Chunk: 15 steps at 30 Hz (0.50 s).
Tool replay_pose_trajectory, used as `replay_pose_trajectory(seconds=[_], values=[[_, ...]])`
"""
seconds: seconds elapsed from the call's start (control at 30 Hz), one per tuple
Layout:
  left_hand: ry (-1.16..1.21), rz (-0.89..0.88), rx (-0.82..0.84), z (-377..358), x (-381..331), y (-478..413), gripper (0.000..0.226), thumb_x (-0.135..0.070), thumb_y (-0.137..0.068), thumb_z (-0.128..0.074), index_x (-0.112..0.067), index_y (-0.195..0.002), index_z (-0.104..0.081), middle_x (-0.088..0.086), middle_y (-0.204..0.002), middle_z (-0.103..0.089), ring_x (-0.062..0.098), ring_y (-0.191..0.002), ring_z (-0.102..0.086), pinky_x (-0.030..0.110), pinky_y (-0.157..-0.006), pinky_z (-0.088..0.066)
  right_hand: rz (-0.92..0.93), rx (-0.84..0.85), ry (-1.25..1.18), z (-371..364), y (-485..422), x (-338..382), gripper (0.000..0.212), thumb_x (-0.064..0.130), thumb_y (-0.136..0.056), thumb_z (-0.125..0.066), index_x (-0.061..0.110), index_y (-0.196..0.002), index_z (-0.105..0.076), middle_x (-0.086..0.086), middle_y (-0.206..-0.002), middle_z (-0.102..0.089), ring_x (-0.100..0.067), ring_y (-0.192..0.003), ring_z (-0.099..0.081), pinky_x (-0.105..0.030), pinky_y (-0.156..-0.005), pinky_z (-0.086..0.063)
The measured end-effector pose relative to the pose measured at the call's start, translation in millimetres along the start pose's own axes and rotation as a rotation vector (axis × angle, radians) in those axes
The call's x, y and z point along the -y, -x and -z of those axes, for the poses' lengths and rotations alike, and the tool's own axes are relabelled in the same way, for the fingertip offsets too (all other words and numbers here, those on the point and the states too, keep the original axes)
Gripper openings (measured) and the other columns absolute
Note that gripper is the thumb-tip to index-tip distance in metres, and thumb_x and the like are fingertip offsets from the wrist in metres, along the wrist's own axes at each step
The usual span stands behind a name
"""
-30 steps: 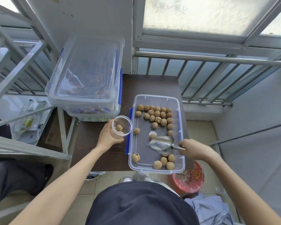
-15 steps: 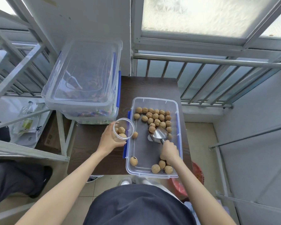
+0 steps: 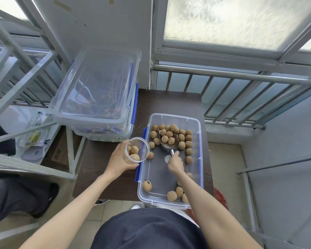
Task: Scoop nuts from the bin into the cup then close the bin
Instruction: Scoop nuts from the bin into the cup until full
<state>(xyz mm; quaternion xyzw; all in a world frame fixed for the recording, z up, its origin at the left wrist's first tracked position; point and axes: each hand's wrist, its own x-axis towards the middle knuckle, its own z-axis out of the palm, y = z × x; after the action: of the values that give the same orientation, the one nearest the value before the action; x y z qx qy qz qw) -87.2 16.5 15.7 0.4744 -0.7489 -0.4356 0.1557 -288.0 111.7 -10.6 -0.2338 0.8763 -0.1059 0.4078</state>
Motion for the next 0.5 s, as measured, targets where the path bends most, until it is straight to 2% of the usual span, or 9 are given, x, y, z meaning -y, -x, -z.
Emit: replay_pose_trajectory(seconds=[0.07, 0.13, 0.23, 0.3, 0.37, 0.43, 0.5], values=[[0.002, 0.006, 0.004, 1, 1, 0, 0.085, -0.019, -0.048, -0.089, -0.057, -0.105, -0.039, -0.01, -0.118, -0.058, 0.005, -0.107, -0.054, 0.021, -0.089, -0.041, 0.016, -0.008, -0.04, -2, -5, -1, 0.051, 0.017, -0.097, -0.035, 0.002, -0.142, -0.019, -0.025, -0.139, -0.047, -0.041, -0.123, -0.048, -0.046, -0.099, -0.041], [0.002, 0.012, 0.005, 4, 2, 0, 0.085, -0.017, -0.048, -0.089, -0.057, -0.105, -0.04, -0.019, -0.112, -0.057, -0.004, -0.103, -0.053, 0.016, -0.087, -0.04, 0.043, -0.015, -0.081, -5, -11, -5, 0.047, 0.019, -0.097, -0.033, 0.004, -0.14, -0.021, -0.025, -0.134, -0.05, -0.041, -0.119, -0.052, -0.046, -0.096, -0.043], [-0.001, 0.019, -0.008, 6, 3, -1, 0.086, -0.014, -0.047, -0.089, -0.059, -0.103, -0.041, -0.033, -0.107, -0.051, -0.02, -0.1, -0.047, 0.006, -0.084, -0.036, 0.091, -0.038, -0.142, -10, -20, -19, 0.027, 0.022, -0.097, -0.033, 0.01, -0.122, -0.033, -0.023, -0.117, -0.059, -0.037, -0.101, -0.059, -0.048, -0.084, -0.048], [0.001, 0.02, -0.017, 7, 3, -3, 0.085, -0.014, -0.047, -0.09, -0.057, -0.103, -0.042, -0.034, -0.107, -0.05, -0.017, -0.099, -0.049, 0.008, -0.084, -0.038, 0.13, -0.052, -0.162, -10, -20, -28, 0.013, 0.021, -0.097, -0.035, 0.013, -0.107, -0.033, -0.019, -0.102, -0.061, -0.032, -0.087, -0.059, -0.045, -0.075, -0.048], [0.002, 0.015, -0.022, 7, 3, -5, 0.085, -0.014, -0.046, -0.09, -0.056, -0.102, -0.042, -0.033, -0.107, -0.049, -0.003, -0.1, -0.054, 0.015, -0.084, -0.04, 0.179, -0.06, -0.169, -5, -14, -36, 0.006, 0.018, -0.098, -0.036, 0.014, -0.1, -0.032, -0.016, -0.09, -0.057, -0.028, -0.076, -0.053, -0.039, -0.066, -0.042], [0.001, 0.005, -0.02, 8, 3, -8, 0.084, -0.014, -0.046, -0.09, -0.055, -0.102, -0.042, -0.034, -0.107, -0.048, 0.004, -0.104, -0.054, 0.014, -0.084, -0.04, 0.225, -0.062, -0.153, 3, -6, -45, 0.006, 0.018, -0.097, -0.038, 0.012, -0.099, -0.035, -0.012, -0.084, -0.055, -0.026, -0.073, -0.052, -0.036, -0.062, -0.04], [0.0, -0.003, -0.013, 7, 2, -11, 0.084, -0.013, -0.047, -0.09, -0.055, -0.101, -0.041, -0.035, -0.106, -0.048, 0.005, -0.104, -0.054, 0.011, -0.083, -0.039, 0.267, -0.05, -0.111, 12, 1, -57, 0.005, 0.018, -0.098, -0.038, 0.013, -0.097, -0.036, -0.01, -0.081, -0.055, -0.026, -0.072, -0.053, -0.037, -0.058, -0.041]])
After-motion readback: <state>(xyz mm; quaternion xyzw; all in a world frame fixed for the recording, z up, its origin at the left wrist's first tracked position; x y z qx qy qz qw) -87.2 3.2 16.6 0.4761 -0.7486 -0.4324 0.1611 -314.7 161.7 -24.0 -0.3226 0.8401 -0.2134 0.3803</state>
